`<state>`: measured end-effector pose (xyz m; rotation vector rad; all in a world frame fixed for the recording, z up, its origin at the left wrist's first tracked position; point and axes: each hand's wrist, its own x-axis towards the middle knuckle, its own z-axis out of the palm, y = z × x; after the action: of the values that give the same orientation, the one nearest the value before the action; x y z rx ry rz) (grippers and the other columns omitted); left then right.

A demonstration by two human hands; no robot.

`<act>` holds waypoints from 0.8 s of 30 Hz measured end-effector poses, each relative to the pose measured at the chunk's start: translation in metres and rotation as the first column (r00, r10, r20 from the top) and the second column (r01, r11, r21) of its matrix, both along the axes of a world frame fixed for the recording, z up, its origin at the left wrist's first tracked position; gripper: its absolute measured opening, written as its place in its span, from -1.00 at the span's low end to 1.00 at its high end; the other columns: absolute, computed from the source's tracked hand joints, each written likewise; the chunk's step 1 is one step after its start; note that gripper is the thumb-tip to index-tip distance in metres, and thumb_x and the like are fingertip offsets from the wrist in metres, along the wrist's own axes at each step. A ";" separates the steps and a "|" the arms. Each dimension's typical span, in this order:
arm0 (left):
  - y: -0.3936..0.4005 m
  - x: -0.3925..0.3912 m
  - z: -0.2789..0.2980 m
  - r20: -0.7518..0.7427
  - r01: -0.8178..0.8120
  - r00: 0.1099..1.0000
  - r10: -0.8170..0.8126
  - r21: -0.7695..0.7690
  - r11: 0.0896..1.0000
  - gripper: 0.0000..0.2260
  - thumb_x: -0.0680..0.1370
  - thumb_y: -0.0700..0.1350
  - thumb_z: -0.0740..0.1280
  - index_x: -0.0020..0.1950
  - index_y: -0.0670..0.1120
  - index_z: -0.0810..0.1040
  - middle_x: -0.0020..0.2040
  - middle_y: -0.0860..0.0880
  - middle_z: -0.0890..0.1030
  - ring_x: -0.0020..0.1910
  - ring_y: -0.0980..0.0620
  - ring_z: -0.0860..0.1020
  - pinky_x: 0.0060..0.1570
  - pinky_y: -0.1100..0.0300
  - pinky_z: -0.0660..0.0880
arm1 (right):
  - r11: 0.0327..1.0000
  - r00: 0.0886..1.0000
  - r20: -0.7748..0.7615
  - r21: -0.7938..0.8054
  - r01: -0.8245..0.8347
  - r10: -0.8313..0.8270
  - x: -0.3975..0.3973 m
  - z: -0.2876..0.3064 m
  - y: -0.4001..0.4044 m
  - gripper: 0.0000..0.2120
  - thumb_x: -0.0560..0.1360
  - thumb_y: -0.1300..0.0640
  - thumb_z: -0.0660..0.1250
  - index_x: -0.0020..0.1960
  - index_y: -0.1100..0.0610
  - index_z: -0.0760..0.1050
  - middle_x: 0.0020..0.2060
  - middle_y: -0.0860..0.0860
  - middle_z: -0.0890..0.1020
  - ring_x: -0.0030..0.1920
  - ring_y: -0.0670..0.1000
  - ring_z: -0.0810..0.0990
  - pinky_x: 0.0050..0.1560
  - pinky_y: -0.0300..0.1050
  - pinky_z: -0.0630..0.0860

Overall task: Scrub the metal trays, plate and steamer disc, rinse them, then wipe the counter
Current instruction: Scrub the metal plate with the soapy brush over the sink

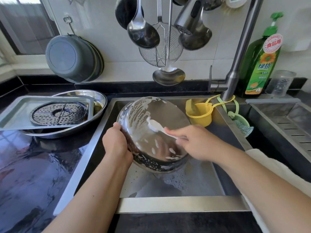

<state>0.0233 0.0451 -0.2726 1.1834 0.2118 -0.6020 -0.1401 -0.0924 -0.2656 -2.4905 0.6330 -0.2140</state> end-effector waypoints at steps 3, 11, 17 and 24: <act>0.001 0.000 0.001 0.010 -0.005 1.000 0.005 -0.009 1.000 -0.77 0.70 -0.06 0.24 -0.12 -0.07 0.54 -0.40 0.00 0.64 -0.48 0.09 0.64 -0.26 0.13 0.59 | 0.975 0.978 -0.036 0.098 -0.201 0.206 -0.002 -0.013 0.018 -0.45 0.65 0.08 0.28 0.31 -0.60 0.30 0.11 -0.03 0.69 0.05 0.01 0.66 0.14 -0.06 0.60; 0.001 -0.001 0.001 0.001 -0.046 0.999 0.046 -0.015 0.999 -0.77 0.68 -0.04 0.25 -0.12 -0.06 0.57 -0.21 -0.04 0.67 -0.32 0.02 0.65 -0.20 0.09 0.59 | 0.983 0.985 -0.054 0.090 -0.159 0.164 -0.004 -0.005 0.016 -0.46 0.65 0.10 0.28 0.31 -0.57 0.34 0.10 -0.18 0.69 0.09 -0.17 0.61 0.17 -0.22 0.52; 0.002 -0.001 0.003 -0.057 -0.090 0.995 0.087 -0.050 0.995 -0.79 0.70 -0.02 0.24 -0.07 -0.06 0.56 -0.17 -0.04 0.66 -0.23 -0.02 0.66 -0.28 0.11 0.60 | 0.999 0.999 -0.021 -0.006 0.041 -0.041 -0.003 -0.004 -0.010 -0.50 0.65 0.11 0.23 0.37 -0.48 0.37 -0.20 0.02 0.67 -0.38 -0.06 0.38 -0.35 -0.14 0.32; 0.003 -0.003 0.007 -0.093 -0.139 0.987 0.132 -0.074 0.988 -0.79 0.70 0.02 0.25 0.02 -0.06 0.60 -0.11 -0.02 0.69 -0.13 -0.02 0.68 -0.20 0.09 0.60 | 1.000 0.999 -0.045 0.004 -0.009 0.009 0.000 -0.002 -0.002 -0.49 0.64 0.10 0.25 0.33 -0.53 0.38 -0.12 -0.06 0.70 -0.26 -0.06 0.56 -0.20 -0.11 0.50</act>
<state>0.0205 0.0486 -0.2655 1.0571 0.3376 -0.5388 -0.1399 -0.0946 -0.2678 -2.5000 0.6399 -0.1537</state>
